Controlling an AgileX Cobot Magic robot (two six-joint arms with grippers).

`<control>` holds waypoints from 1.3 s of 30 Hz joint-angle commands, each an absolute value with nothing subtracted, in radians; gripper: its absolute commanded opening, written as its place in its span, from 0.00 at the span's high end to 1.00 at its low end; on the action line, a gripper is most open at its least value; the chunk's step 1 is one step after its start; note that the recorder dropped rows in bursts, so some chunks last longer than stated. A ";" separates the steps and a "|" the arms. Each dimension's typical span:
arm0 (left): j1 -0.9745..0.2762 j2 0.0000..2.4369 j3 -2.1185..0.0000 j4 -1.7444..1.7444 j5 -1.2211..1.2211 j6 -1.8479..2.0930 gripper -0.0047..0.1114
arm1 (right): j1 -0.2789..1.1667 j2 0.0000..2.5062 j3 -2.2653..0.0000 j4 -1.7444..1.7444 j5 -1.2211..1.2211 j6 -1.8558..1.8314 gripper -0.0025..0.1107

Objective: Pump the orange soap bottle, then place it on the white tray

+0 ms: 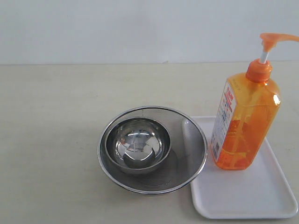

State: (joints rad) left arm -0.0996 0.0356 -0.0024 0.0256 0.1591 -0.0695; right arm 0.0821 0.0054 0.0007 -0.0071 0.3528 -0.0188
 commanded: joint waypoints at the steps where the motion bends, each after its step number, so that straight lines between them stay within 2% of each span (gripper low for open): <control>1: -0.098 0.000 0.000 0.018 0.286 0.000 0.92 | 0.079 0.000 0.000 -0.006 0.350 -0.020 0.98; 39: -0.098 0.000 0.000 0.018 0.303 0.000 0.92 | 0.079 0.000 0.000 -0.006 0.350 -0.020 0.98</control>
